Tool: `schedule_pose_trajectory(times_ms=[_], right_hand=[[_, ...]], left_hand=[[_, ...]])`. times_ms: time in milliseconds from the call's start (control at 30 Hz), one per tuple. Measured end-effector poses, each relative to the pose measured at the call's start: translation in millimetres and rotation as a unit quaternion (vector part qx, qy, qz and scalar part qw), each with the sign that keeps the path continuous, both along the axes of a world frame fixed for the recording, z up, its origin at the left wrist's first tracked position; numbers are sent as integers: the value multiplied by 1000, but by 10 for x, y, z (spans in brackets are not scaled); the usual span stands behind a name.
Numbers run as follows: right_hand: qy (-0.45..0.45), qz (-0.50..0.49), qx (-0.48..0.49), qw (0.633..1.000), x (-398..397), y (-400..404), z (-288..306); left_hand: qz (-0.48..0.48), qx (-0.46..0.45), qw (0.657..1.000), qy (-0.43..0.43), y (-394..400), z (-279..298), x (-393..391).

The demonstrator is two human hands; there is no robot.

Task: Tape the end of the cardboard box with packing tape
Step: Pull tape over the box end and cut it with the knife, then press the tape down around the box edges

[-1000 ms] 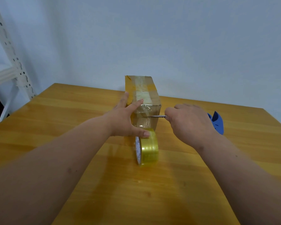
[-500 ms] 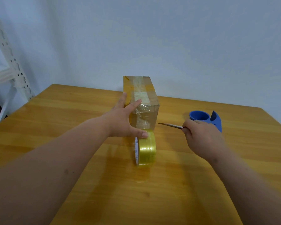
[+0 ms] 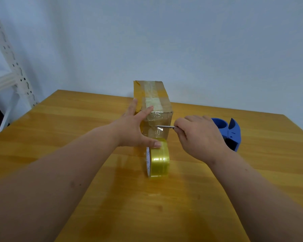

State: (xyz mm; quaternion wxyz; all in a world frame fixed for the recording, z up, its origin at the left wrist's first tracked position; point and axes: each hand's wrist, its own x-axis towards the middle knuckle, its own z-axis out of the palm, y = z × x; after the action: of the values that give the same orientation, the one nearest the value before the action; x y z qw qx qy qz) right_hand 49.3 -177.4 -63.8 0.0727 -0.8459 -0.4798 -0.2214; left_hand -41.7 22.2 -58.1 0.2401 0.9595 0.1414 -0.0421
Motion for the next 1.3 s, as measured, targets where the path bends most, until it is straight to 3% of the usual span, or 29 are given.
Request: schedule_pose_trajectory(times_ms=[300, 433, 600, 733, 833, 900, 967, 1167, 1233, 1300], right_hand=[[18, -66, -8, 998, 77, -122, -95], [141, -126, 36, 981, 92, -288, -216], [284, -236, -92, 925, 114, -437, -513], [185, -250, -165, 936, 67, -400, -514], [225, -222, -44, 948, -57, -218, -366], [360, -145, 58, 920, -211, -78, -240], [517, -59, 89, 849, -377, 5, -134], [692, 29, 105, 714, -419, -55, -198], [701, 43, 103, 705, -425, -78, -238], [662, 45, 67, 745, -458, -83, -175]], left_hand=[[-5, -6, 1000, -3, 20, -17, -3], [-7, -5, 1000, -6, 27, -29, 4], [-7, -5, 1000, -7, 15, -27, 0], [-6, 1, 1000, -2, 9, -18, -5], [-3, 4, 1000, 2, 1, -12, -4], [-1, 7, 1000, 3, -3, -17, -4], [0, 11, 1000, 3, 5, -17, -8], [1, 10, 1000, 4, 47, -2, -44], [-4, 8, 1000, 5, 49, -4, -33], [-11, 5, 1000, 2, 65, 1, -25]])
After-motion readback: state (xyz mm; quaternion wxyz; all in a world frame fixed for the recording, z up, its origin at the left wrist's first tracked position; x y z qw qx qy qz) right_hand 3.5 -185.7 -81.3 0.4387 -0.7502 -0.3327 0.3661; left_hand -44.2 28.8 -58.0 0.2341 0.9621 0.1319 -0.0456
